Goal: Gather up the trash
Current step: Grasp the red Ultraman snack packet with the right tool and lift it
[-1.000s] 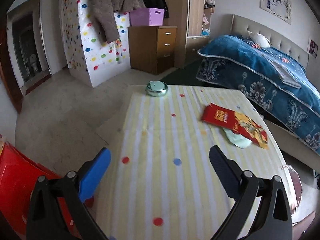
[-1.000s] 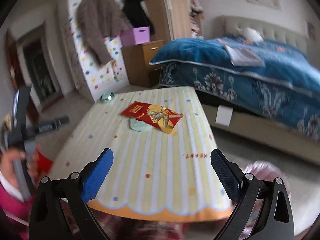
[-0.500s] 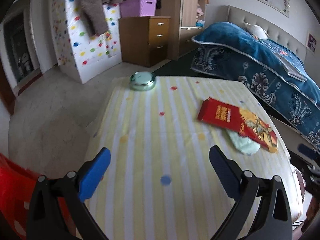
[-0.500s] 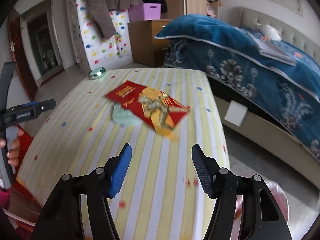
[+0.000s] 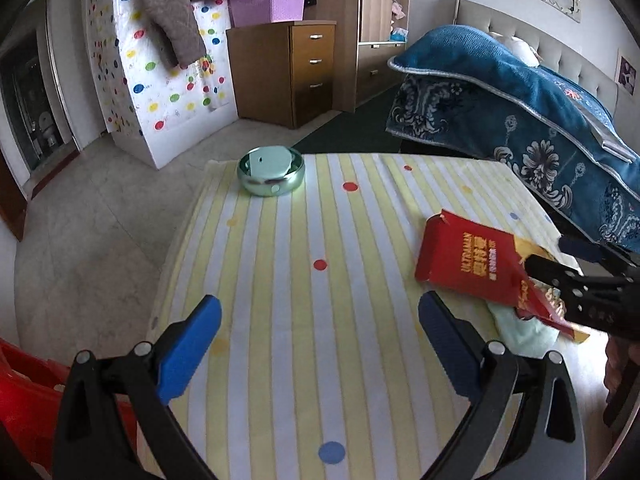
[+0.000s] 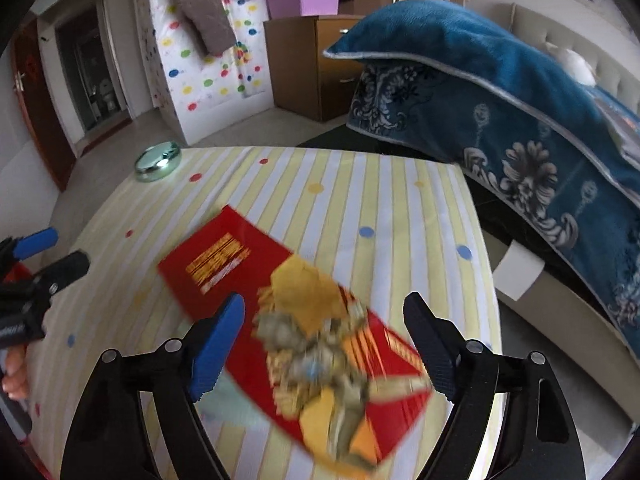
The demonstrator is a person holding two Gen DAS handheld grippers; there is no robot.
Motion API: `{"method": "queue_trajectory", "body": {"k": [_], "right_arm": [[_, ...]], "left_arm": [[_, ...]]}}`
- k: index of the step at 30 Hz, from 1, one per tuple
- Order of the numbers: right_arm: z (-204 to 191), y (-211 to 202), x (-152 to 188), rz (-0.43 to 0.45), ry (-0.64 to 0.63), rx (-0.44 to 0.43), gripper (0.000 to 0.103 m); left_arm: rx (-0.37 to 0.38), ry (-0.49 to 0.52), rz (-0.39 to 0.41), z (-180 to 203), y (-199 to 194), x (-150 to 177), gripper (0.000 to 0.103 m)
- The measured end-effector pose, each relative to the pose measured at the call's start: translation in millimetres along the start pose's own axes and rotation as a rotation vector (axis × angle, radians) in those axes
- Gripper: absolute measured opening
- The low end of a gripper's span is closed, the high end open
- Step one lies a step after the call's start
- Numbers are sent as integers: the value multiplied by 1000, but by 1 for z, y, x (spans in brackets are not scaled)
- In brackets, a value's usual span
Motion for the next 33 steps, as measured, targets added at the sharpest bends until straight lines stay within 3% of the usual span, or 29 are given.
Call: {"method": "queue_trajectory", "body": {"k": [3, 9, 21, 23, 25, 27, 33], "right_arm": [[-4, 8, 6, -22, 18, -63, 63], [-27, -1, 18, -63, -8, -115, 42], [-90, -62, 128, -3, 101, -97, 41], [-89, -69, 133, 19, 90, -128, 45], [-86, -83, 131, 68, 37, -132, 66], [-82, -87, 133, 63, 9, -131, 79], [-62, -84, 129, 83, -11, -216, 90]], "left_arm": [[3, -6, -8, -6, 0, 5, 96], [18, -21, -22, -14, -14, 25, 96], [36, -12, -18, -26, -63, 86, 96], [36, -7, -5, -27, -72, 90, 96], [39, -10, 12, -29, -83, 93, 96], [42, -15, 22, -31, -91, 96, 96], [48, -7, 42, -29, -109, 103, 96]]}}
Point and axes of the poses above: each gripper's, at about its wrist camera, not at the fingertips, and y roughly the way its jaws point, z to its right, x to its underside, the point moved 7 cm from there along y, roughly the way its jaws point, and after that the axes turned 13 degrees about -x, right-handed, at the moved point
